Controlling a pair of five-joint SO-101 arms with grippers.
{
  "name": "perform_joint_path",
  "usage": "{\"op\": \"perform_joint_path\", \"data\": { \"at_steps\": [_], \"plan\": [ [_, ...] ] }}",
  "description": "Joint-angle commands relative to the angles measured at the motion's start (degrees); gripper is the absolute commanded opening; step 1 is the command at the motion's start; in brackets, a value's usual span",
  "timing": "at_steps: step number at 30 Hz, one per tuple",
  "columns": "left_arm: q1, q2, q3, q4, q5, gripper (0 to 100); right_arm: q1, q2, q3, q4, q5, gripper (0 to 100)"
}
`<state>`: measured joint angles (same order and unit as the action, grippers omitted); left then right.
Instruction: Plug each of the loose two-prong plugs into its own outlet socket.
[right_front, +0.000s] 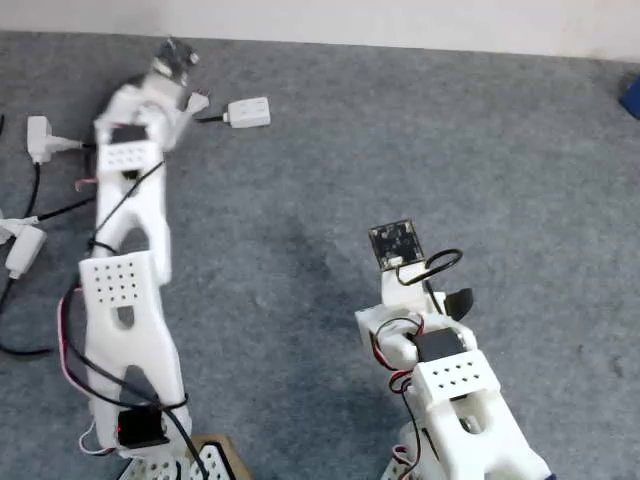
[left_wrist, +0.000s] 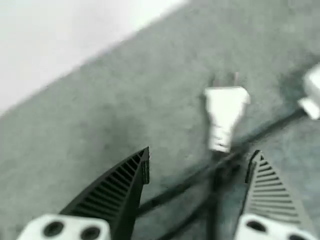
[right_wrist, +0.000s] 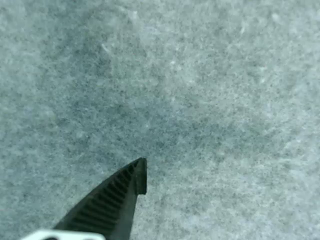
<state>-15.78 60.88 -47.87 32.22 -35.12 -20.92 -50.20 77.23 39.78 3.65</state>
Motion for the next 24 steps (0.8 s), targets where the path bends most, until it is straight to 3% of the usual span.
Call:
{"op": "perform_joint_path", "data": {
  "at_steps": [1, 5, 8, 11, 14, 20, 24],
  "plan": [
    [1.36, 5.58, -4.97, -3.60, 0.62, 31, 0.40, -0.84, -0.40, -0.75, -0.26, 54.6],
    [0.75, 11.56, -10.42, -0.35, 0.62, 31, 0.40, -0.84, -0.40, -0.75, -0.26, 54.6],
    [0.22, 14.37, -14.81, 7.38, 0.62, 31, 0.40, -0.84, -0.31, -0.75, -0.26, 54.6],
    [0.22, 15.34, -19.12, 19.43, 0.62, 22, 0.40, -0.84, -0.31, -0.75, -0.26, 54.6],
    [0.57, 15.25, -23.25, 31.03, 0.62, 1, 0.40, -0.84, -0.31, -0.75, -0.26, 54.6],
    [3.12, 15.25, -33.80, 55.21, 0.62, 1, 0.40, -0.84, -0.31, -0.75, -0.18, 54.6],
    [5.85, 15.16, -47.52, 68.48, 0.62, 1, 0.40, -0.84, -0.31, -0.75, -0.18, 54.6]
  ]
}}
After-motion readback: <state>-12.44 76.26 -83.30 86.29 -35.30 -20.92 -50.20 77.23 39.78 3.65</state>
